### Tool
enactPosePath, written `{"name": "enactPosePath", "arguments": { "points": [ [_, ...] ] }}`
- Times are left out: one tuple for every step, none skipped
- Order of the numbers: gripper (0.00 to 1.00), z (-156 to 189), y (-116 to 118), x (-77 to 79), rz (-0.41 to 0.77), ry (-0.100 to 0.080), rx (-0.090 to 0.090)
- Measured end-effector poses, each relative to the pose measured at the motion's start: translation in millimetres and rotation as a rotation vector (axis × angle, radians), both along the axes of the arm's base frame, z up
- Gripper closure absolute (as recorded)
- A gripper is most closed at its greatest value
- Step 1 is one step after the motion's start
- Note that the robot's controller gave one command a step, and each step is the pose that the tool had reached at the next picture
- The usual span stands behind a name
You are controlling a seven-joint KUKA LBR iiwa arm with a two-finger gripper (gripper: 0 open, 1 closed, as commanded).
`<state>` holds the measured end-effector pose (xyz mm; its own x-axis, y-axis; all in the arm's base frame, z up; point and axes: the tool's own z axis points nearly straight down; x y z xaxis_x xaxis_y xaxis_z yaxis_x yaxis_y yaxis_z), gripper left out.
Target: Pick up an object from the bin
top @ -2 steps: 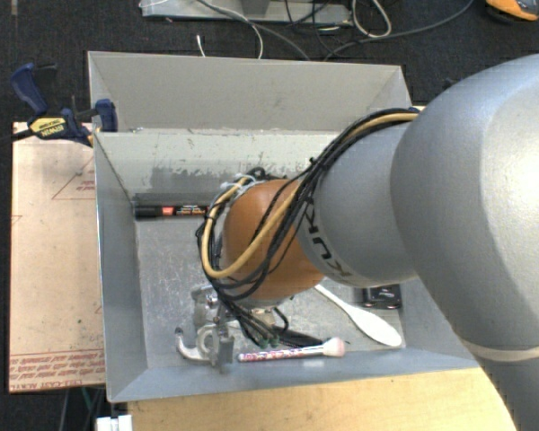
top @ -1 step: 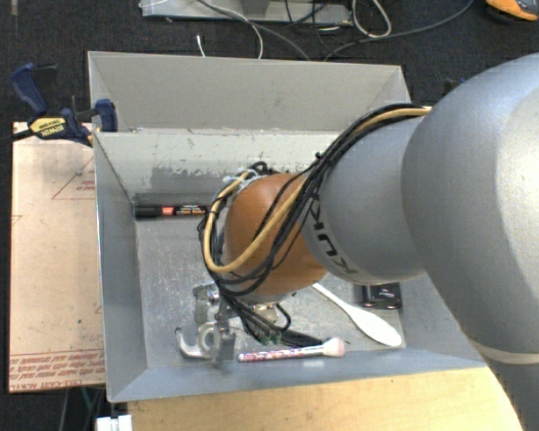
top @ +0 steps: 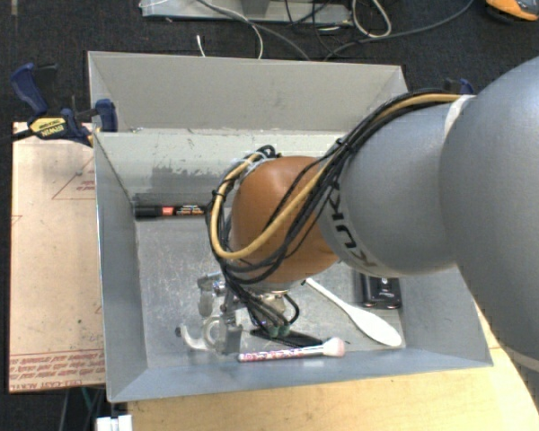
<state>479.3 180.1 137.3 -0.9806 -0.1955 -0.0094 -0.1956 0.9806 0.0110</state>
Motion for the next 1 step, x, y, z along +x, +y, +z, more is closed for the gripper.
{"name": "enactPosePath", "arguments": {
  "points": [
    [1.0,45.8,0.4,-0.1,0.0,0.001,0.0]
  ]
}}
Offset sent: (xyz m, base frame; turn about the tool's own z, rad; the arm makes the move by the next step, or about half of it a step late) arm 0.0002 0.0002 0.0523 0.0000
